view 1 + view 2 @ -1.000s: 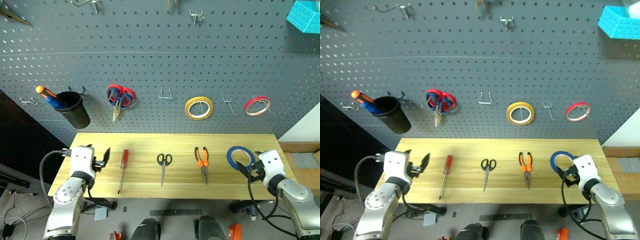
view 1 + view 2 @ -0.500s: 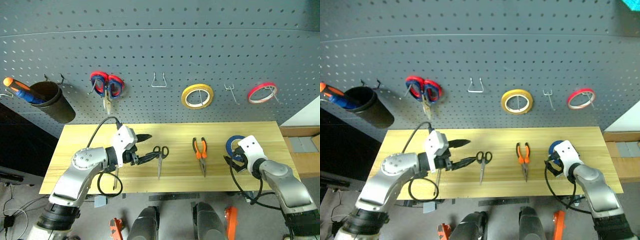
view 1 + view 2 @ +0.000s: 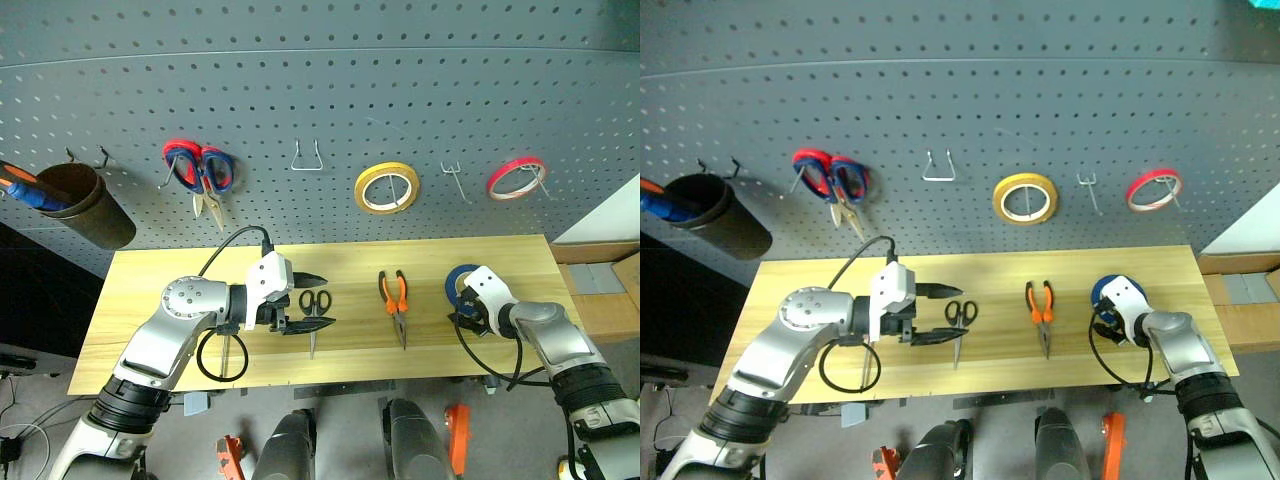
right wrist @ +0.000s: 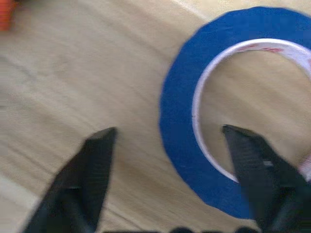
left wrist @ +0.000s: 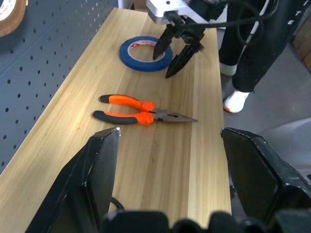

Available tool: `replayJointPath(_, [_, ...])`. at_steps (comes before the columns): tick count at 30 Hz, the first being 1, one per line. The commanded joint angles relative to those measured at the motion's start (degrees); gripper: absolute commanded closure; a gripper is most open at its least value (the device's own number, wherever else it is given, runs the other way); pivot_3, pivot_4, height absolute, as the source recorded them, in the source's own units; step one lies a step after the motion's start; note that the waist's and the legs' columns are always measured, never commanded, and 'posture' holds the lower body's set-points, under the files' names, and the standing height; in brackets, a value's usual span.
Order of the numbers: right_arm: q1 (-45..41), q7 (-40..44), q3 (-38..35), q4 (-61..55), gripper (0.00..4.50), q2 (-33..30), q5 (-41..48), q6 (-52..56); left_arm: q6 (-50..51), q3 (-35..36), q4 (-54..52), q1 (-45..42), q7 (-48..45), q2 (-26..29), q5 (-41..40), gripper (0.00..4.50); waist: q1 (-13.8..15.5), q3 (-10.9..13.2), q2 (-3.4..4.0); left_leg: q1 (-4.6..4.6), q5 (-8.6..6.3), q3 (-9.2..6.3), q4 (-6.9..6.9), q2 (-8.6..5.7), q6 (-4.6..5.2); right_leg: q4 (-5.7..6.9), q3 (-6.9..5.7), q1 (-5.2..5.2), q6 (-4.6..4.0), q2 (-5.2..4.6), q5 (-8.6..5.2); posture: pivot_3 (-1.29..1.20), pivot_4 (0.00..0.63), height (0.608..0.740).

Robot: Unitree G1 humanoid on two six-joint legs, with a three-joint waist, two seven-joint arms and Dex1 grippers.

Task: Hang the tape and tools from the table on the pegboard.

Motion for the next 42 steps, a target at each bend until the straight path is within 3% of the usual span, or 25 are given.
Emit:
replayJointPath(1, [1.07,3.56,2.36,3.46,2.69,-0.18,-0.61,1.51,-1.86,-0.16,-0.71,0.44,-0.73,0.39,0.58,0.92,0.01,-0.01,-0.02,-0.01,0.00,0.00,0.04,0.00,0.00,0.00,0.00,0.01,0.01,0.00,0.00,-0.10,0.292,0.740])
replayJointPath(4, [0.69,4.16,3.10,5.09,3.71,-0.01,-1.80,0.64,-2.38,-0.06,-0.36,0.54,-0.98,0.35,0.88,0.92,0.02,-0.04,-0.07,-0.02,-0.01,0.00,0.11,0.00,-0.01,0.01,-0.02,0.01,0.01,0.00,0.01,-0.10,0.286,0.740])
replayJointPath(6, [0.59,3.40,3.27,6.17,4.11,0.32,-2.64,-0.38,-2.60,0.03,-0.14,0.50,-1.14,0.25,1.03,0.92,0.01,-0.05,-0.08,-0.02,-0.01,0.00,0.18,0.01,-0.01,0.04,-0.03,0.02,0.01,0.01,0.01,-0.10,0.283,0.740])
replayJointPath(10, [1.42,-0.26,2.17,6.12,4.11,0.72,-4.04,-3.61,-2.90,0.26,0.31,0.38,-1.35,-0.06,0.90,0.92,0.01,-0.09,-0.16,-0.02,-0.02,-0.01,0.37,0.02,-0.02,0.08,-0.03,0.07,0.02,0.02,0.05,-0.11,0.281,0.740])
replayJointPath(14, [5.82,-4.24,-0.11,-1.81,4.11,-0.63,-4.99,-6.21,-3.47,0.83,1.07,0.10,-1.32,-0.35,0.67,0.92,0.06,-0.11,-0.19,-0.04,-0.02,0.00,0.54,0.02,-0.02,0.08,0.02,0.09,0.10,0.02,0.24,-0.13,0.280,0.740])
replayJointPath(22, [22.00,-13.23,-8.32,-35.72,4.11,-0.94,-7.50,-1.65,-4.61,1.71,2.07,-0.80,-1.47,-0.94,-0.30,0.92,0.18,-0.03,-0.03,-0.47,-0.02,0.01,0.53,0.01,-0.02,0.15,0.10,-0.34,0.12,-0.01,0.25,-0.15,0.278,0.740])
replayJointPath(25, [28.56,-18.45,-7.70,-48.85,4.11,1.25,-12.00,-3.63,-6.45,2.45,3.34,-1.84,-0.59,-1.95,-0.03,0.92,-0.24,-0.04,-0.04,-0.96,-0.02,0.13,0.69,-0.02,-0.03,0.67,0.19,-1.09,0.12,-0.04,0.26,-0.17,0.281,0.740])
replayJointPath(30, [33.73,-24.51,-1.40,-62.85,4.11,3.40,-22.92,-9.85,-8.73,3.41,5.29,-4.20,-0.16,-3.65,-0.30,0.92,-0.34,-0.04,-0.04,-0.92,0.01,0.29,0.75,-0.03,-0.06,0.91,0.15,-1.24,0.07,0.00,0.27,-0.19,0.284,0.740])
replayJointPath(35, [31.40,-25.98,0.49,-65.00,4.11,4.75,-26.91,-15.11,-10.64,4.04,6.50,-5.84,0.22,-5.12,-0.50,0.92,-0.37,-0.04,-0.04,-0.88,0.02,0.30,0.89,-0.02,-0.07,0.93,0.14,-1.17,0.07,0.03,0.31,-0.20,0.278,0.740])
replayJointPath(42, [22.20,-24.72,-3.05,-56.95,4.11,6.52,-23.76,-17.06,-11.16,5.40,6.67,-6.39,1.97,-6.15,-0.60,0.92,-0.71,-0.04,-0.04,-0.88,0.02,0.29,0.85,0.00,-0.08,0.91,0.10,-1.17,0.04,0.03,0.33,-0.19,0.268,0.740])
